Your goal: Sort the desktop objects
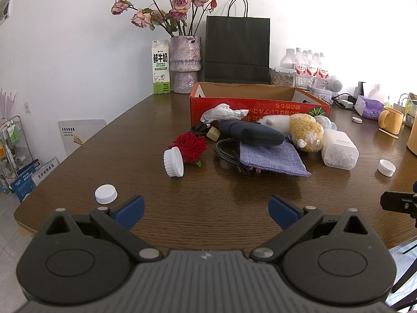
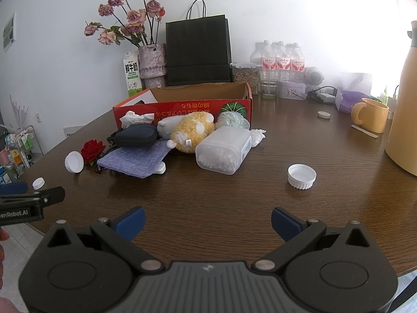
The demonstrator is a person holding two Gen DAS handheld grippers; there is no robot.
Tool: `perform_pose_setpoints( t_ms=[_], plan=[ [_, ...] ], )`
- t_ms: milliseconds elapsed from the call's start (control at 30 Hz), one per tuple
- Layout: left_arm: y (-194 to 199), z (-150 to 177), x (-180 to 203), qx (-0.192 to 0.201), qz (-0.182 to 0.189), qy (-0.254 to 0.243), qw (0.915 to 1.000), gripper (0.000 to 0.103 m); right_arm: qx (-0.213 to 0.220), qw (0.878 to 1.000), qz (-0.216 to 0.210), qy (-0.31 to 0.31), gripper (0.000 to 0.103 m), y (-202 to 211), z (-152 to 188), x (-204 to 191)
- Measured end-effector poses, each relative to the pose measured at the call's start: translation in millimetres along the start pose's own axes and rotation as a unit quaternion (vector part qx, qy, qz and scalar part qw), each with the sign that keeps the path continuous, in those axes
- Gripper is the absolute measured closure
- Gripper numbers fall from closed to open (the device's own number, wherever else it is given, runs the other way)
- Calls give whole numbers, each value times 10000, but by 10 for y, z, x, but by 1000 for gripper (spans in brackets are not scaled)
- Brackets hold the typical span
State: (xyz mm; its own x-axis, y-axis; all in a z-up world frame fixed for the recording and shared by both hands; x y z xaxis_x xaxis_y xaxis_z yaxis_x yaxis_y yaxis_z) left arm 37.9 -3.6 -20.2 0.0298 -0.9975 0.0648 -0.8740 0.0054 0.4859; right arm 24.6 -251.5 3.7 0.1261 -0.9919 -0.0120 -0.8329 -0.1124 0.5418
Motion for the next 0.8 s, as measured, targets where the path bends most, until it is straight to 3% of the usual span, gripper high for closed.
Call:
perform_pose_setpoints(
  t_ms=[800],
  plan=[
    [-16,-21,-63,-2,-50,64,10000,0,-2,10000,20,-5,0,-25,14,42]
  ],
)
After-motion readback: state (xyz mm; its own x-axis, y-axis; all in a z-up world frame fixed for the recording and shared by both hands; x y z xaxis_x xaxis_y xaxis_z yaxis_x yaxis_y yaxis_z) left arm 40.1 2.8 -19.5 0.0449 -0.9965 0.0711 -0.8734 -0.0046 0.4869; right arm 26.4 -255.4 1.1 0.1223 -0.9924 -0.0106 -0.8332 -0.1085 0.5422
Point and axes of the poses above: each gripper's, at about its wrist camera, not at the fingertips, and y roughly against the way its jaws point, x to its right, z to its underside, the point moved 4 cm from there along -y, roughly the way its jaws point, and after that the axes turned 5 degrees about y, right-handed, at the moved point
